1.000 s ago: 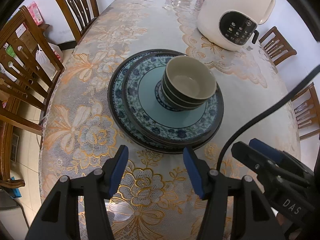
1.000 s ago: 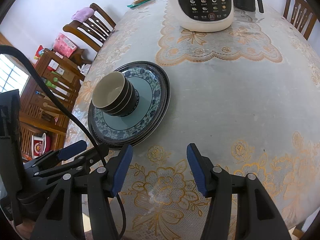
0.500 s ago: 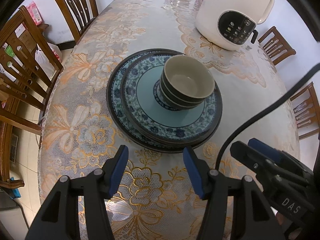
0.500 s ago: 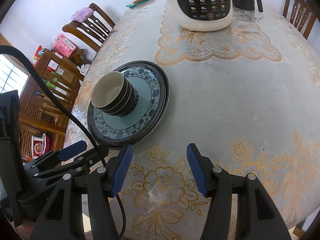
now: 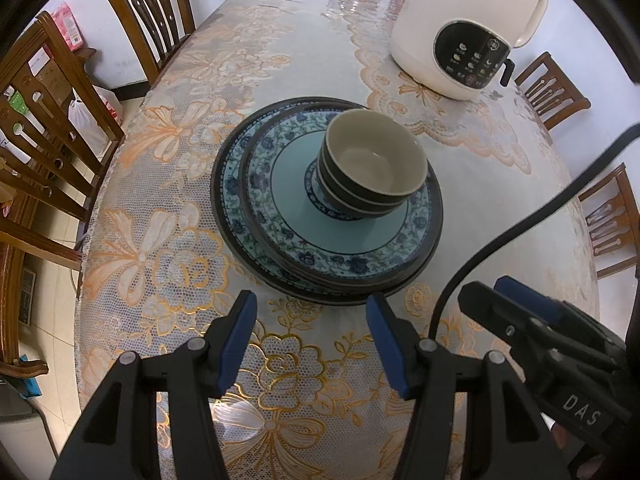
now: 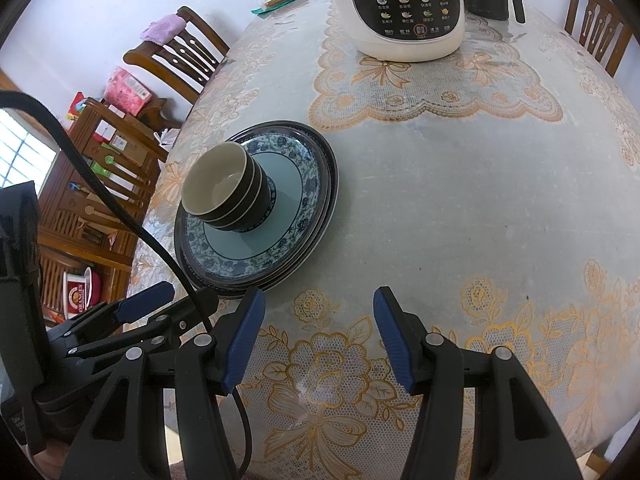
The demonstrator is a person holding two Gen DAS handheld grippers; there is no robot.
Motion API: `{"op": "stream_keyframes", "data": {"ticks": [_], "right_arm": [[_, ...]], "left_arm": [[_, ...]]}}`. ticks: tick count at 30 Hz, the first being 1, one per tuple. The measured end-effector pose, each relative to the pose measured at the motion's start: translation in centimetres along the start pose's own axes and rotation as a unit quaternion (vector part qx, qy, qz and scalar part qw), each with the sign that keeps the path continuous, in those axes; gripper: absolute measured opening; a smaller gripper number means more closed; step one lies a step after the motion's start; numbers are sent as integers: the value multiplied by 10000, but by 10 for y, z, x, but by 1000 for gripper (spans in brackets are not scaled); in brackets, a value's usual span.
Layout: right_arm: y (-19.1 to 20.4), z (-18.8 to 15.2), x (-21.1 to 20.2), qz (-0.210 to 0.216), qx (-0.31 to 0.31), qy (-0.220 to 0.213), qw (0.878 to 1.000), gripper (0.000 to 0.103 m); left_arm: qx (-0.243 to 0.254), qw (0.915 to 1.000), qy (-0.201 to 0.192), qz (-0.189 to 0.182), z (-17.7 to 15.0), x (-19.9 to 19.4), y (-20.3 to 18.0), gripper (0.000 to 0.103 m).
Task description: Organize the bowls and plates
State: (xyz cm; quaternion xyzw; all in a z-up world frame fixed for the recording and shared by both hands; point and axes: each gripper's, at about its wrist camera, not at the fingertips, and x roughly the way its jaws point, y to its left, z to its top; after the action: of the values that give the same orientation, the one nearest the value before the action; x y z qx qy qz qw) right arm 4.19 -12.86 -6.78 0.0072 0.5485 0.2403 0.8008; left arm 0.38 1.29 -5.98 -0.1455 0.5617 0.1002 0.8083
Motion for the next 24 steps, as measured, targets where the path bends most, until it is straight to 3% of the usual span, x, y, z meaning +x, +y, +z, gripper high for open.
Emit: {"op": "stream_keyframes", "data": {"ticks": [24], "right_arm": [[-3, -2, 1, 2, 29, 21, 10000, 58]], "left_arm": [[1, 10000, 6, -3, 0, 0, 0, 60]]}}
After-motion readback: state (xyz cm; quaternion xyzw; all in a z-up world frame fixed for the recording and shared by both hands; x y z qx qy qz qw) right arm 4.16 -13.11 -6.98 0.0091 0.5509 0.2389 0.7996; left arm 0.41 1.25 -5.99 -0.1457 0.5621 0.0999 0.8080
